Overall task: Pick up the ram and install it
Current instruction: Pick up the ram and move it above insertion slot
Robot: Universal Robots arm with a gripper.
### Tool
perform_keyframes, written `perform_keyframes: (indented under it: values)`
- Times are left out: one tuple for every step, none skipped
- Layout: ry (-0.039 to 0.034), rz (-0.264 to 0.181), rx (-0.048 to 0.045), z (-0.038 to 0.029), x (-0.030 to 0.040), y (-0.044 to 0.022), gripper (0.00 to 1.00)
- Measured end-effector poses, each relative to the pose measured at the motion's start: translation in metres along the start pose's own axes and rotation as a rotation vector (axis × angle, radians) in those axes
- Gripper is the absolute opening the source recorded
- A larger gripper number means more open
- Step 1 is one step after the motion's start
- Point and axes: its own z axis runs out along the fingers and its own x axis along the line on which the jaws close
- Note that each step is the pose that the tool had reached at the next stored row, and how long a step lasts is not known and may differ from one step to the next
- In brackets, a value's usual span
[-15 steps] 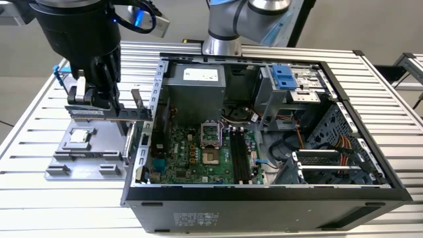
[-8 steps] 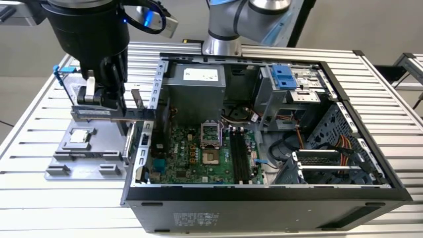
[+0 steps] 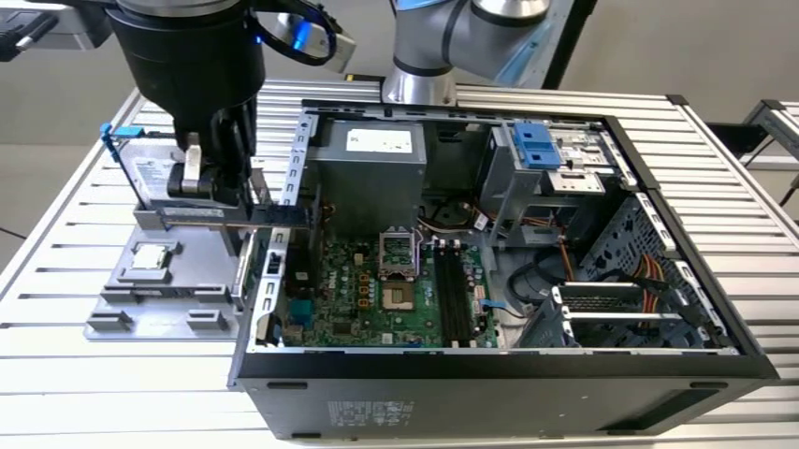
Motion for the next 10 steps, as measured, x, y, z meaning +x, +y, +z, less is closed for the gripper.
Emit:
perform_keyframes:
  values:
    - [0.0, 0.0, -0.0004, 0.0, -0.0001, -0.0016, 0.0]
    - [0.0, 0.0, -0.0008, -0.0001, -0.0001, -0.0033, 0.0]
    - [0.0, 0.0, -0.0012, -0.0002, -0.0002, -0.0049, 0.0]
    - [0.0001, 0.0, -0.0016, -0.0003, -0.0002, -0.0066, 0.0]
    - [0.0, 0.0, -0.002, -0.0003, -0.0003, -0.0084, 0.0]
    - [0.0001, 0.0, -0.0024, -0.0004, -0.0003, -0.0099, 0.0]
    - [0.0, 0.0, -0.0027, -0.0004, -0.0004, -0.0117, 0.0]
    - [0.0001, 0.0, -0.0031, -0.0005, -0.0004, -0.0132, 0.0]
    - [0.0001, 0.0, -0.0035, -0.0006, -0.0005, -0.0148, 0.0]
    - [0.0002, 0.0, -0.0039, -0.0007, -0.0005, -0.0163, 0.0]
